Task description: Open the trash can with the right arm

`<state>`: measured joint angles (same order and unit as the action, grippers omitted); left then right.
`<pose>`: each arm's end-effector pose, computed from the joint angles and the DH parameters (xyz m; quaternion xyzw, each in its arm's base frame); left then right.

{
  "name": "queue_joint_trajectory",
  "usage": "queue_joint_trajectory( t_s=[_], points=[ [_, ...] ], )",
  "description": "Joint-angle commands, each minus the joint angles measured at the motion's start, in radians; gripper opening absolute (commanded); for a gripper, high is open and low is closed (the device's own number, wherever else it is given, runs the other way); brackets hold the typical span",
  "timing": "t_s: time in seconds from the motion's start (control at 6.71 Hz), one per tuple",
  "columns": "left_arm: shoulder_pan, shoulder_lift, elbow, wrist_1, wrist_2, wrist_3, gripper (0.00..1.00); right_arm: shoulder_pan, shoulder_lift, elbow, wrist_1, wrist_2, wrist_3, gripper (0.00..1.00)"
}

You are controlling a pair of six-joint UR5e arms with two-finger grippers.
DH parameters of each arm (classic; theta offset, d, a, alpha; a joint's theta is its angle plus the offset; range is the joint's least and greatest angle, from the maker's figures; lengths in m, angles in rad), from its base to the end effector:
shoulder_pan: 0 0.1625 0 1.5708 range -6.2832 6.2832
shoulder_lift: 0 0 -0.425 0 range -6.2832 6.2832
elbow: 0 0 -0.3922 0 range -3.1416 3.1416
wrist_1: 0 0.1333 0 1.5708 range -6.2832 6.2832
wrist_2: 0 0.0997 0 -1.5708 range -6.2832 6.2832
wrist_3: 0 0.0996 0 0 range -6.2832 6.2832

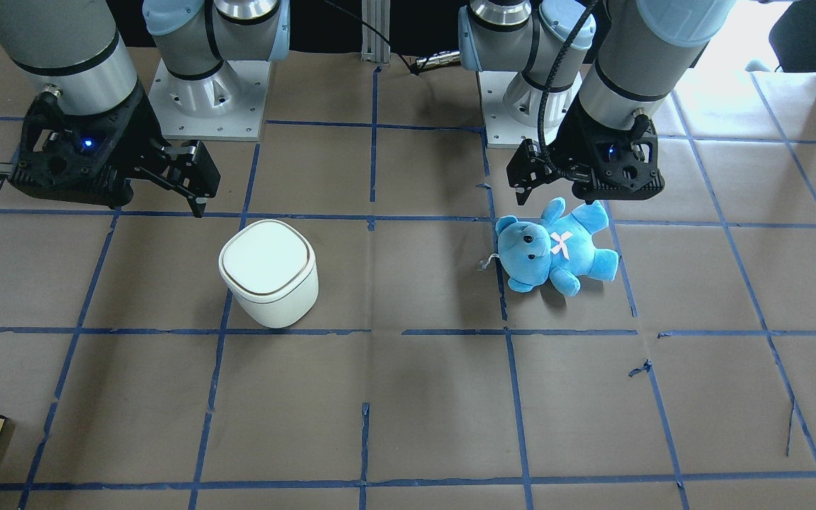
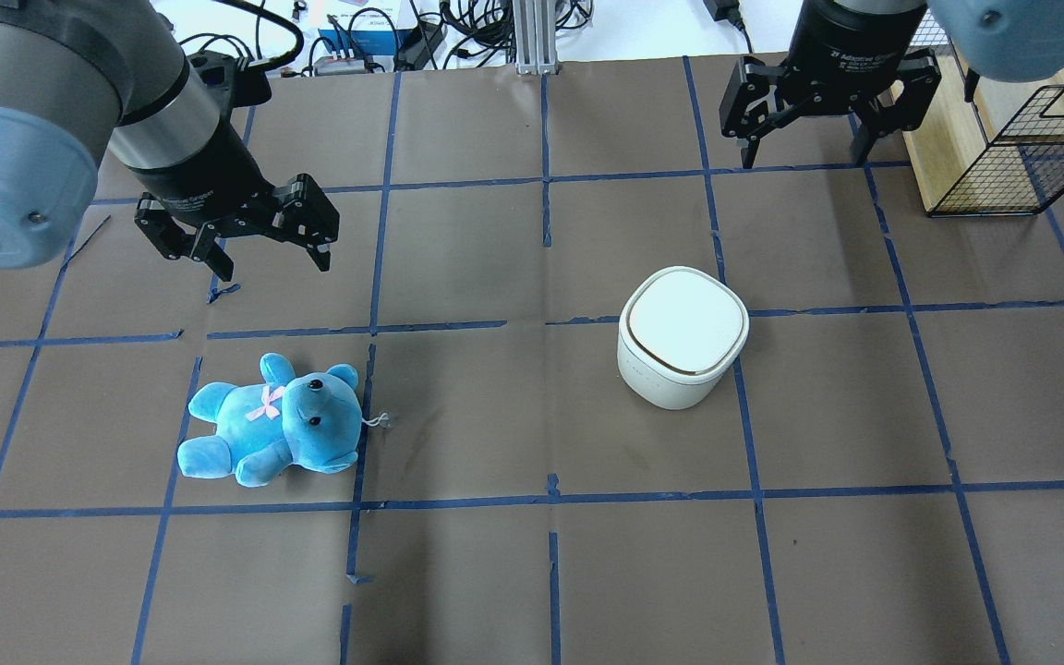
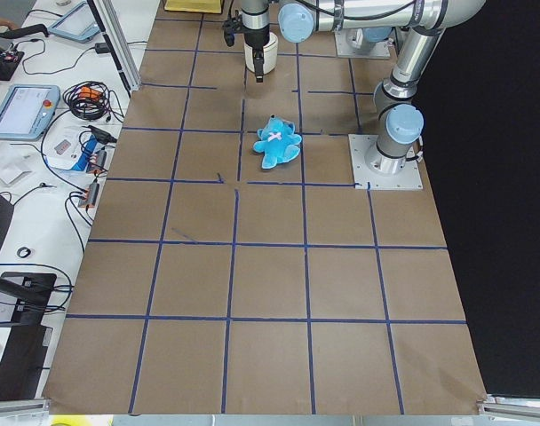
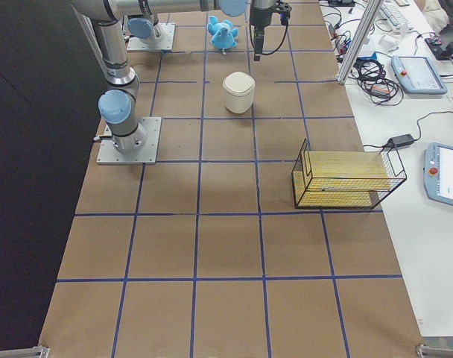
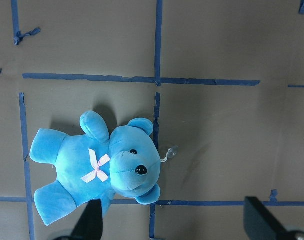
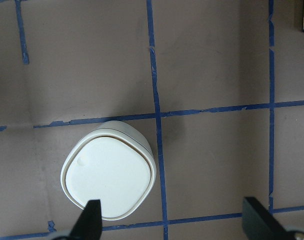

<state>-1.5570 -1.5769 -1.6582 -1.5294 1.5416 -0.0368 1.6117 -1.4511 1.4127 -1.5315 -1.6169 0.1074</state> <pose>-0.1295 -0.4893 0.4463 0.0257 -0.9992 -0.0262 0.0143 0.1508 -0.5366 0.4999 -0.0332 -0.9992 0.0013 0.0230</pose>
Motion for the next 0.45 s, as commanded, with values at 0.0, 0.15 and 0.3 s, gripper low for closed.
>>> queue_joint_trajectory(
  t_s=[0.0,0.15,0.3],
  points=[
    [0.000,0.000,0.000,0.000,0.000,0.000,1.00,0.002,-0.002,0.002,0.011,0.002,0.000,1.00],
    [0.000,0.000,0.000,0.000,0.000,0.000,1.00,0.014,0.003,0.026,0.010,0.049,0.018,0.89],
    [0.000,0.000,0.000,0.000,0.000,-0.002,1.00,0.028,0.012,0.093,-0.027,0.133,0.120,0.42]
  ],
)
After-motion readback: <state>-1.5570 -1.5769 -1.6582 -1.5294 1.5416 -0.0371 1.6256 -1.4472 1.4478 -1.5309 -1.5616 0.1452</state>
